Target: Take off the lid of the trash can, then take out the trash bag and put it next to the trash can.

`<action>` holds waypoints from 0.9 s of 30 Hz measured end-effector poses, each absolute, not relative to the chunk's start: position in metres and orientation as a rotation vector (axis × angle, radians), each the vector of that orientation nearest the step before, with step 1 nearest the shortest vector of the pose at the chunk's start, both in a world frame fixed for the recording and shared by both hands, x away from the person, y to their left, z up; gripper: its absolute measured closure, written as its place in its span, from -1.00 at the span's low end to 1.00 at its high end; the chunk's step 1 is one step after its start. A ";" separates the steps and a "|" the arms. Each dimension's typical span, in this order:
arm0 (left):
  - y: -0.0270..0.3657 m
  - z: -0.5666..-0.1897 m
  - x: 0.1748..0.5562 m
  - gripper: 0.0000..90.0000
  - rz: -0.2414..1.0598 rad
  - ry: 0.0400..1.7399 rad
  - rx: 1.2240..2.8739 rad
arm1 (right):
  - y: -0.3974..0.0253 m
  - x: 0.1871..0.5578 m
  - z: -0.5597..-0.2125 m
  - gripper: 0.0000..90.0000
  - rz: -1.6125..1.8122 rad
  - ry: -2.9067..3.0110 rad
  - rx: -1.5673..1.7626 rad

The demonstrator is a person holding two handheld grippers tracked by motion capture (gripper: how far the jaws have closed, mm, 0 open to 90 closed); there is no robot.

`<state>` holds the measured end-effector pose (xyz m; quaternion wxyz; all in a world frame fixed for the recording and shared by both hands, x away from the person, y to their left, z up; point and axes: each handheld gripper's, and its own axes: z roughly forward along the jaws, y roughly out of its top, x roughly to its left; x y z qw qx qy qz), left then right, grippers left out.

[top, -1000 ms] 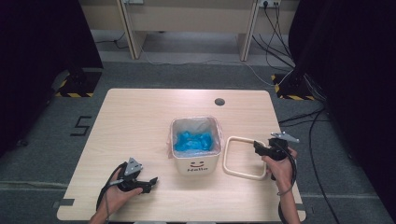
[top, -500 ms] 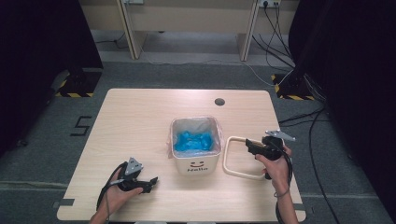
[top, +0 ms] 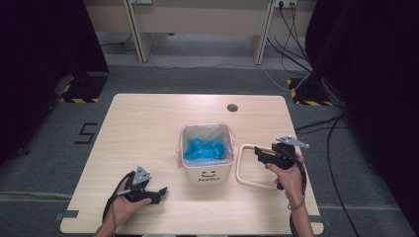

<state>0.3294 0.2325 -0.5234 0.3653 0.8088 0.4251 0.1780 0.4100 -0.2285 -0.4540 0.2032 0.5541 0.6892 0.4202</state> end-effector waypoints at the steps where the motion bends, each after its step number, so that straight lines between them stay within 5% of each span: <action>1: 0.233 -0.523 0.329 -0.75 0.458 1.093 2.080 | -0.229 0.410 -0.454 -0.44 1.176 1.923 1.549; 27: 0.227 -0.500 0.320 -0.67 0.426 1.062 1.983 | -0.210 0.406 -0.420 -0.43 1.267 1.936 1.447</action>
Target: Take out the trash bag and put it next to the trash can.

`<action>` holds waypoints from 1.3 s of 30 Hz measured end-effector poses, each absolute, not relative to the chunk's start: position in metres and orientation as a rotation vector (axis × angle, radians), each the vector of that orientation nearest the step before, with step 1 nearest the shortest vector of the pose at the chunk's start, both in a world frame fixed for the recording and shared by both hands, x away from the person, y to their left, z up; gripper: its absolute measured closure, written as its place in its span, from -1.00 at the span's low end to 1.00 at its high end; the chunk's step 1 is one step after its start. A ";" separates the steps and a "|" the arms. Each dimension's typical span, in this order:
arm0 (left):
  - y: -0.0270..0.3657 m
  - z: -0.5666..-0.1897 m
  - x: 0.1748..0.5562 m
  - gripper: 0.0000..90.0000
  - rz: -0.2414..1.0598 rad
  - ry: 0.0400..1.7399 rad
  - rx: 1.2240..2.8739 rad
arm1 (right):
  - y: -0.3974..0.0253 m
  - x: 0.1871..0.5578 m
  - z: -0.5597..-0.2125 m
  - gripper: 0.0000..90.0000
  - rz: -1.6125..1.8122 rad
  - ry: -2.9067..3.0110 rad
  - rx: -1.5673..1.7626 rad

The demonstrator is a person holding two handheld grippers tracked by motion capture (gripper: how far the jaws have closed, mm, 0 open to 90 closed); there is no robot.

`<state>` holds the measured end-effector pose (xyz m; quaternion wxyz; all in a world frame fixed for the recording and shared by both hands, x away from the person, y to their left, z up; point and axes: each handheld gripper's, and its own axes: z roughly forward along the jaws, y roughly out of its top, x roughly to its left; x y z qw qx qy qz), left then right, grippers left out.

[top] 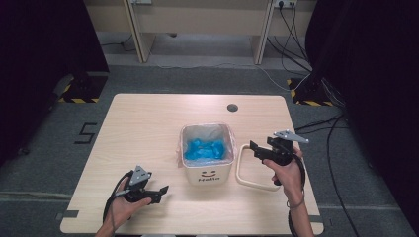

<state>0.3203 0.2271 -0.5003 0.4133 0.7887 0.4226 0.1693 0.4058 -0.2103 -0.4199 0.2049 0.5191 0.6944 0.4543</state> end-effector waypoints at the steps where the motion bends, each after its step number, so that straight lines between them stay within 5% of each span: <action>1: 0.226 -0.496 0.319 -0.67 0.420 1.053 1.967 | -0.209 0.406 -0.419 -0.43 1.270 1.937 1.446; 27: 0.185 -0.430 0.320 -0.66 0.382 0.884 1.907 | -0.153 0.434 -0.389 -0.58 1.305 2.101 1.284; 39: 0.177 -0.421 0.327 -0.43 0.386 0.853 1.912 | -0.133 0.446 -0.384 -0.59 1.294 2.155 1.253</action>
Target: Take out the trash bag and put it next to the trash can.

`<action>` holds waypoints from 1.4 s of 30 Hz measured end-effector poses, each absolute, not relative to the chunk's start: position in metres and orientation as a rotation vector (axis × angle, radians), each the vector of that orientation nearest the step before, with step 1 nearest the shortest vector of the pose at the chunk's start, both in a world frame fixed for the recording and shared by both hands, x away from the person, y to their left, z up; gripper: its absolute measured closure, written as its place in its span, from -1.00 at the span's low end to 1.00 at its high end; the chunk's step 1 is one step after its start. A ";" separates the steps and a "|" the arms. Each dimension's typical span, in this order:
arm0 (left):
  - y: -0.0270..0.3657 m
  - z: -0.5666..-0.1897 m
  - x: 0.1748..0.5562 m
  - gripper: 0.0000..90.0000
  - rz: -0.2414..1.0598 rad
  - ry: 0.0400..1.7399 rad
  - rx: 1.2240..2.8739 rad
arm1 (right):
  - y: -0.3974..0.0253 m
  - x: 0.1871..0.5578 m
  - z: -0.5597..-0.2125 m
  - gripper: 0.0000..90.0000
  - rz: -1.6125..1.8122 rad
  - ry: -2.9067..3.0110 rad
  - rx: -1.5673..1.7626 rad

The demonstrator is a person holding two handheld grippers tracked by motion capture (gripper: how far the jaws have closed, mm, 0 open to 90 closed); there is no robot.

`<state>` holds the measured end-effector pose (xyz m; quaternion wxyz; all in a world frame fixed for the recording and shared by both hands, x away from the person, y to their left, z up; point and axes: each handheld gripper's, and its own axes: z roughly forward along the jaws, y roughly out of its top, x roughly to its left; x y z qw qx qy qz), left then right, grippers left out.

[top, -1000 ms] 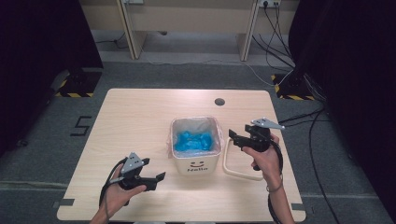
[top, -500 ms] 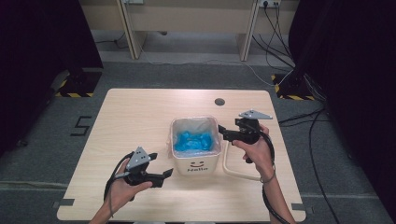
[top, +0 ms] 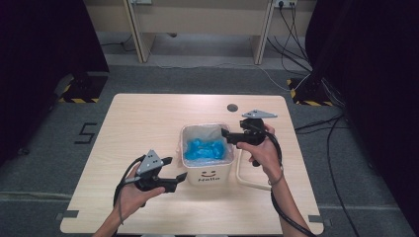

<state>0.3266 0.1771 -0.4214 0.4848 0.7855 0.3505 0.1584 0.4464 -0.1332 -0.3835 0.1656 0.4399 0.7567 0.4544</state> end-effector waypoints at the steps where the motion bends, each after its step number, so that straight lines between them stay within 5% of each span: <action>1: 0.177 -0.422 0.327 -0.38 0.384 0.854 1.915 | -0.132 0.447 -0.384 -0.59 1.293 2.161 1.250; 10: 0.172 -0.423 0.330 0.04 0.412 0.784 1.968 | -0.116 0.457 -0.382 -0.50 1.256 2.212 1.226; 20: 0.168 -0.424 0.327 0.46 0.452 0.719 2.001 | -0.104 0.468 -0.394 0.22 1.106 2.324 1.121; 29: 0.170 -0.421 0.324 0.89 0.480 0.691 2.000 | -0.107 0.467 -0.386 0.66 1.039 2.282 1.076; 42: 0.173 -0.407 0.318 0.99 0.477 0.653 1.958 | -0.110 0.464 -0.367 0.86 1.127 2.223 1.056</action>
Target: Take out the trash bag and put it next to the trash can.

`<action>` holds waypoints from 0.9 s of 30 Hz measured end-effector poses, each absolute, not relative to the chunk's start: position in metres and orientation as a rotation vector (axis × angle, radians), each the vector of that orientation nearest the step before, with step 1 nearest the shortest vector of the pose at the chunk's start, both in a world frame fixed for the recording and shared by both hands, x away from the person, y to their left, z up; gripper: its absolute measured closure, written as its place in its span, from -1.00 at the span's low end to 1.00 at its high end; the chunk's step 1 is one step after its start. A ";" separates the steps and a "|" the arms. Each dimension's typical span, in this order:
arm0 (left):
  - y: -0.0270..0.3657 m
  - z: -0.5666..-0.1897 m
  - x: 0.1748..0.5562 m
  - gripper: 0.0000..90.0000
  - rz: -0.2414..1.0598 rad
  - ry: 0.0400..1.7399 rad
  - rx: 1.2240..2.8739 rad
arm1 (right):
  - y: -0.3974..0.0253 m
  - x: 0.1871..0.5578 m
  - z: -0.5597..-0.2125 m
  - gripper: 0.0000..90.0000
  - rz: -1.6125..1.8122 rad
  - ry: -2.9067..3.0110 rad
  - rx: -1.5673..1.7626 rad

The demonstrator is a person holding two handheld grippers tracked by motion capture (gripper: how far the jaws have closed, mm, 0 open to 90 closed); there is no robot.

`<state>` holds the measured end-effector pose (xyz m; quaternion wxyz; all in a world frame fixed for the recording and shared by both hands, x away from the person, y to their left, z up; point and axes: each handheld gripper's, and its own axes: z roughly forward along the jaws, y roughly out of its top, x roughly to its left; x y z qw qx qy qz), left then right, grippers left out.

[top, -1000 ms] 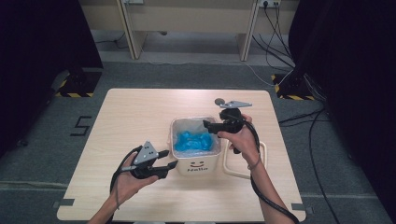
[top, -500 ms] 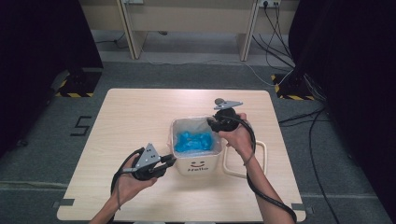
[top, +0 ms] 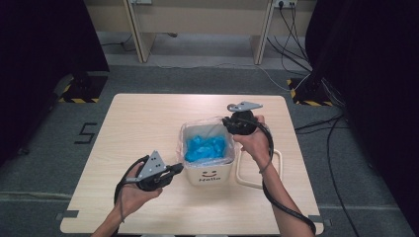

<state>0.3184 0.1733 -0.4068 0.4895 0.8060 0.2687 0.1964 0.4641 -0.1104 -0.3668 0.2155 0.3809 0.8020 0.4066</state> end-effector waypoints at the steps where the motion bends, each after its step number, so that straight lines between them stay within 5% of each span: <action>1: 0.174 -0.405 0.318 0.99 0.482 0.650 1.956 | -0.110 0.464 -0.365 0.86 1.131 2.224 1.049; 27: 0.183 -0.381 0.322 0.98 0.427 0.659 1.917 | -0.108 0.466 -0.336 0.87 1.229 2.217 1.044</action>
